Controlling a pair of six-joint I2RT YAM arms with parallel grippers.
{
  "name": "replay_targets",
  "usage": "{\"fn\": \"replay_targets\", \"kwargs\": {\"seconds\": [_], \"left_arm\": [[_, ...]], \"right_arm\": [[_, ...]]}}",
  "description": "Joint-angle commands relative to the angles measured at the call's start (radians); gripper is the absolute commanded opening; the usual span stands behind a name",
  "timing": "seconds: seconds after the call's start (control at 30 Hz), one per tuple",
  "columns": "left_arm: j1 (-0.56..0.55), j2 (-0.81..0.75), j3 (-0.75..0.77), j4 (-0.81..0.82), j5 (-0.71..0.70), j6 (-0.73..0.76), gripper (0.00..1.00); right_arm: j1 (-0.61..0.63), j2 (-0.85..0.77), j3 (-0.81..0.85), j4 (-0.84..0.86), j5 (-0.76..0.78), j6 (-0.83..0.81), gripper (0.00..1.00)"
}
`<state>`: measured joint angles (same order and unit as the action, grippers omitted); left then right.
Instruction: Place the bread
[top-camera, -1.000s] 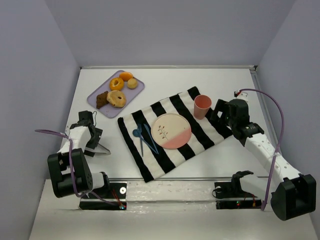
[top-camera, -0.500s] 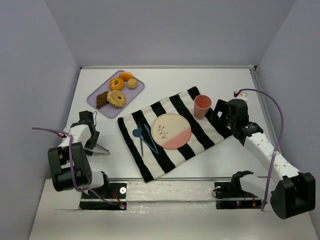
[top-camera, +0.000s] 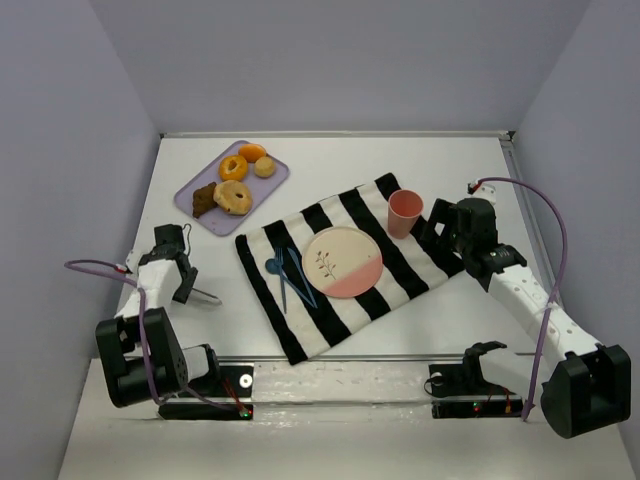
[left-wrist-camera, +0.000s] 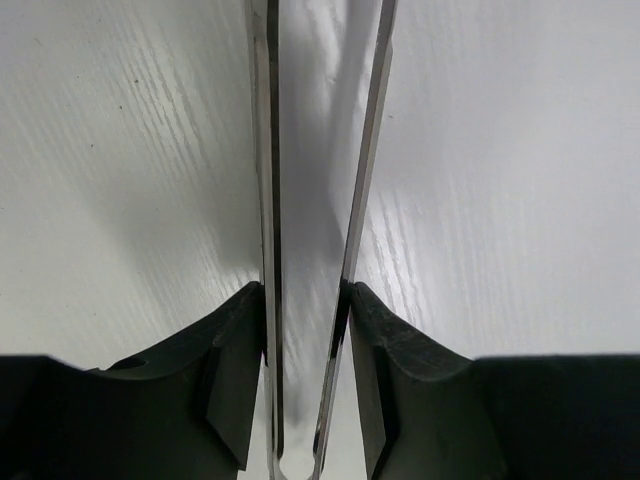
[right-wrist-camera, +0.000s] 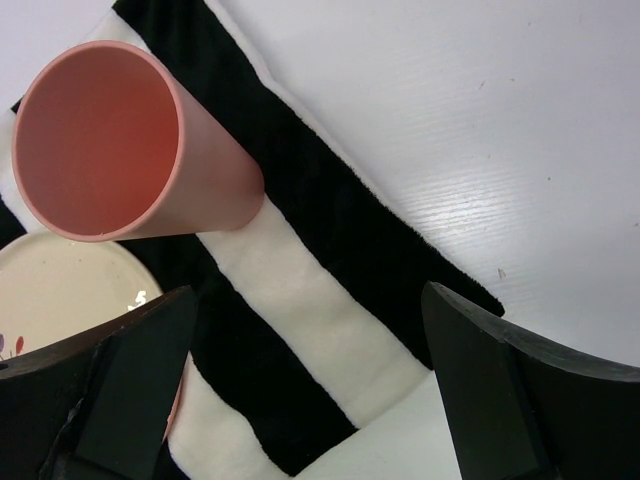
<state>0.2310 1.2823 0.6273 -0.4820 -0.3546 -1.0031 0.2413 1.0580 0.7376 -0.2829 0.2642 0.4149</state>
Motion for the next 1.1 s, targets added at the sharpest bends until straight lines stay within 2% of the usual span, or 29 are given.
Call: {"fn": "replay_targets", "kwargs": {"seconds": [0.0, 0.13, 0.2, 0.3, 0.5, 0.7, 0.87, 1.0, 1.07], "left_arm": [[-0.012, -0.168, 0.051, -0.043, 0.08, 0.124, 0.46], [-0.05, -0.287, 0.155, -0.043, 0.242, 0.259, 0.49], [-0.076, -0.313, 0.204, -0.072, 0.255, 0.285, 0.49], [-0.117, -0.31, 0.294, -0.127, 0.244, 0.311, 0.5], [-0.13, -0.294, 0.374, -0.144, 0.324, 0.382, 0.51], [-0.171, -0.222, 0.396, -0.125, 0.511, 0.48, 0.52], [-0.28, -0.144, 0.436, -0.173, 0.41, 0.483, 0.52], [-0.295, -0.112, 0.442, -0.167, 0.365, 0.477, 0.51], [-0.302, -0.092, 0.453, -0.167, 0.293, 0.475, 0.52]], "right_arm": [[-0.005, -0.027, 0.016, 0.039, -0.002, -0.007, 1.0], [-0.005, -0.03, 0.014, 0.039, -0.022, -0.005, 0.99], [-0.005, -0.032, 0.014, 0.039, -0.028, -0.005, 0.99], [-0.005, -0.042, 0.011, 0.04, -0.036, -0.005, 0.99], [-0.005, -0.072, 0.005, 0.039, -0.034, -0.005, 0.99], [-0.005, -0.078, 0.002, 0.042, -0.023, -0.01, 0.99], [-0.005, -0.069, 0.005, 0.04, -0.028, -0.01, 0.99], [-0.005, -0.076, 0.003, 0.042, -0.026, -0.011, 0.99], [-0.005, -0.075, 0.003, 0.042, -0.025, -0.011, 0.99]]}}
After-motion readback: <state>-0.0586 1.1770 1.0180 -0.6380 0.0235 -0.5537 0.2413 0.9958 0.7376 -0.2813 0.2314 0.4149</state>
